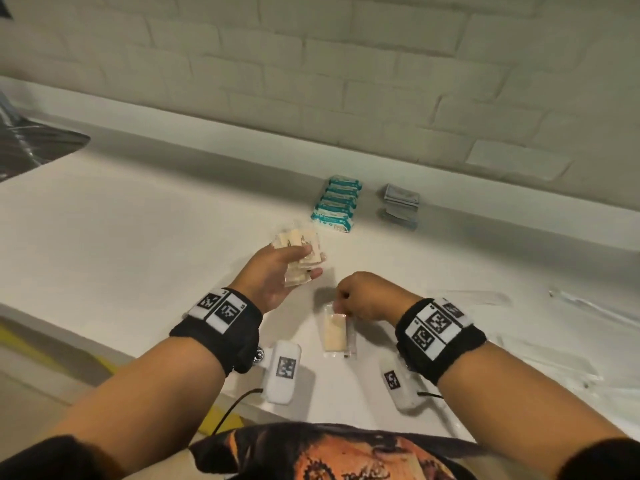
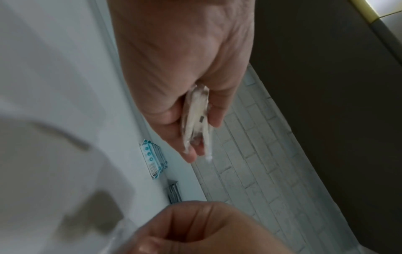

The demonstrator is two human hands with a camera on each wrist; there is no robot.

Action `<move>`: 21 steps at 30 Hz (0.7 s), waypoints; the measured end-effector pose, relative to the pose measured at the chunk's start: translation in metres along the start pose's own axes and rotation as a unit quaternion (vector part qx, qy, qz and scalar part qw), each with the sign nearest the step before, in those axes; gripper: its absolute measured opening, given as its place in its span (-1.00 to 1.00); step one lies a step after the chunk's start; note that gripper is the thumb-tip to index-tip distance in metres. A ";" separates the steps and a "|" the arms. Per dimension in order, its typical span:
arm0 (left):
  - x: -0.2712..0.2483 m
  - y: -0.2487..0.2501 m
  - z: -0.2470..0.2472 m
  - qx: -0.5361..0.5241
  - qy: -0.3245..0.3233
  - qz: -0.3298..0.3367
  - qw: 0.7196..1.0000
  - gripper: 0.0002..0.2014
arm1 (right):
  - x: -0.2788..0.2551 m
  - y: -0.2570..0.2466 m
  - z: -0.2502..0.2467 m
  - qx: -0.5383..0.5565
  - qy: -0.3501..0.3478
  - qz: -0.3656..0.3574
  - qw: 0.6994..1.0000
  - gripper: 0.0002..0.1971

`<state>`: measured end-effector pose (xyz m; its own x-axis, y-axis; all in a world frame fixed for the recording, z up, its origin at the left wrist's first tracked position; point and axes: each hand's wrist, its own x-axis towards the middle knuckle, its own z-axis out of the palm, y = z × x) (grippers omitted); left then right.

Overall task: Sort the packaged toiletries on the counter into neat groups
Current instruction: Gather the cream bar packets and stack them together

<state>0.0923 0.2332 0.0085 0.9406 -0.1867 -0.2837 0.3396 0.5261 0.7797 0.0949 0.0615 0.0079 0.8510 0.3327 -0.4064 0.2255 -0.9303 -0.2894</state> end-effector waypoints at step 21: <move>-0.001 0.005 0.010 0.059 -0.035 -0.103 0.992 -0.56 | -0.033 -0.005 -0.045 0.075 0.370 -0.175 0.910 -0.96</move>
<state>0.0933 0.2280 0.0181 0.8479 -0.3400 -0.4067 0.5184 0.3712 0.7703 0.0869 0.0481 0.0617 0.8383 0.3583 0.4109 0.5239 -0.7377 -0.4257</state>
